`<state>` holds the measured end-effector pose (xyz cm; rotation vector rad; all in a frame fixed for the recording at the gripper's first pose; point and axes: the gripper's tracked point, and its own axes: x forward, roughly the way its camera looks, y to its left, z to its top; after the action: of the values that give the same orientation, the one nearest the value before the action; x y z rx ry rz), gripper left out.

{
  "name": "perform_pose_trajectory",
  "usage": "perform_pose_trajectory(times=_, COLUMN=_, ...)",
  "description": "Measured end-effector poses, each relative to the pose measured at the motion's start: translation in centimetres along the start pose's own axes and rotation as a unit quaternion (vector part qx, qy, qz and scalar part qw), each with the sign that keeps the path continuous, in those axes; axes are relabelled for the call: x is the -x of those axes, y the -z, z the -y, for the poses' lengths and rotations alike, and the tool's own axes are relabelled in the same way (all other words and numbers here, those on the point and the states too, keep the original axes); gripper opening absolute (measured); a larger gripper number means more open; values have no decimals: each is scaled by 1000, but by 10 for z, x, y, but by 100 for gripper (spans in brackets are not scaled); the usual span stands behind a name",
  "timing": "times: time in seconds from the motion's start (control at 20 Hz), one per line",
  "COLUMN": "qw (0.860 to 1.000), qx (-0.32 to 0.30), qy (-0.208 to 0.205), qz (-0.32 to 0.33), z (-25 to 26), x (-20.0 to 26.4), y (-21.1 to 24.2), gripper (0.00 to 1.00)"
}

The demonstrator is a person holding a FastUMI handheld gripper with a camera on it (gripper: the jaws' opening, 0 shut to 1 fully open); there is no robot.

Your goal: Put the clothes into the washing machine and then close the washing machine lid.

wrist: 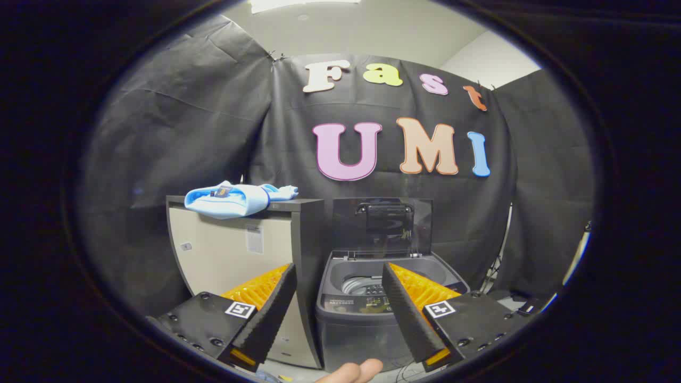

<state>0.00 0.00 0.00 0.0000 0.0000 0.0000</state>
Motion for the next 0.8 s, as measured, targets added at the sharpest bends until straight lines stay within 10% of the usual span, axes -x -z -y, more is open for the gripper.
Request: perform_pose_trajectory(times=0.8, qw=999, qx=-20, qy=13, qz=-22, z=-12, x=1, y=-11, gripper=100)
